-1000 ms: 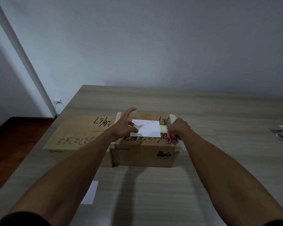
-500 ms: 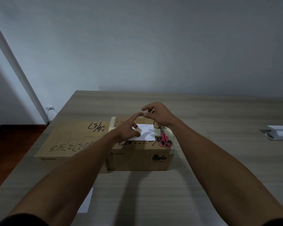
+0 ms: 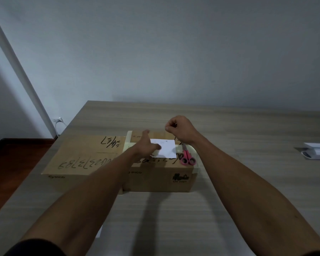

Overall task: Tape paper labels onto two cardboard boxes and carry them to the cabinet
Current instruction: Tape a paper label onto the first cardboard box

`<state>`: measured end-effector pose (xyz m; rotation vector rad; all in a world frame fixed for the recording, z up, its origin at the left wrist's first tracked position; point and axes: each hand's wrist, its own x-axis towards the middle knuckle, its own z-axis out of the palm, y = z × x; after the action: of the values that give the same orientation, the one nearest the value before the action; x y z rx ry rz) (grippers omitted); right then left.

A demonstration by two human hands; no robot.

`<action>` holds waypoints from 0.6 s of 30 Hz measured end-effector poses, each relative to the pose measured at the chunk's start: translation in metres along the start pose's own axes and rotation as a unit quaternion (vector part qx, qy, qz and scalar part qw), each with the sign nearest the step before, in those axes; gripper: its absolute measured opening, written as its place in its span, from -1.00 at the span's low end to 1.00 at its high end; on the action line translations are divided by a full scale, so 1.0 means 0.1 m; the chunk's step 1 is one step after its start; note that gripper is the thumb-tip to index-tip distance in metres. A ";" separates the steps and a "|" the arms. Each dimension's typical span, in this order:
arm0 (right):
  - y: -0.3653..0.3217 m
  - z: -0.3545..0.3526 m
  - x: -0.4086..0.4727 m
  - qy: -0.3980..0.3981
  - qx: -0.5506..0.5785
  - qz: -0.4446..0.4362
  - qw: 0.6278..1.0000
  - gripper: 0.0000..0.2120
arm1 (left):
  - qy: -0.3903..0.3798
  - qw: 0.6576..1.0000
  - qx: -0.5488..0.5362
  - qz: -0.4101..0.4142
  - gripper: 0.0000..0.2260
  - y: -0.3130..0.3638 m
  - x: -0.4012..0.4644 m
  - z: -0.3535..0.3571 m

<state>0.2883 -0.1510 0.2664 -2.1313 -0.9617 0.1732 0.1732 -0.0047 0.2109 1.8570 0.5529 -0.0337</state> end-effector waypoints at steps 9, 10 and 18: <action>0.01 -0.01 -0.07 0.019 0.092 0.040 0.995 -0.92 | 0.128 0.908 -0.374 -0.141 -0.75 0.07 -0.04 -0.01; 0.02 0.00 -0.08 0.021 0.098 0.045 0.994 -0.92 | 0.118 0.913 -0.371 -0.124 -0.65 0.07 -0.05 0.00; 0.07 0.03 -0.21 0.034 0.125 0.076 0.989 -0.93 | 0.115 0.935 -0.337 -0.003 0.00 -0.11 0.06 0.19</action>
<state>0.2759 -0.1668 0.2558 -1.9646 -0.6992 0.2785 0.1794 -0.0171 0.1925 1.1907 0.6343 0.3371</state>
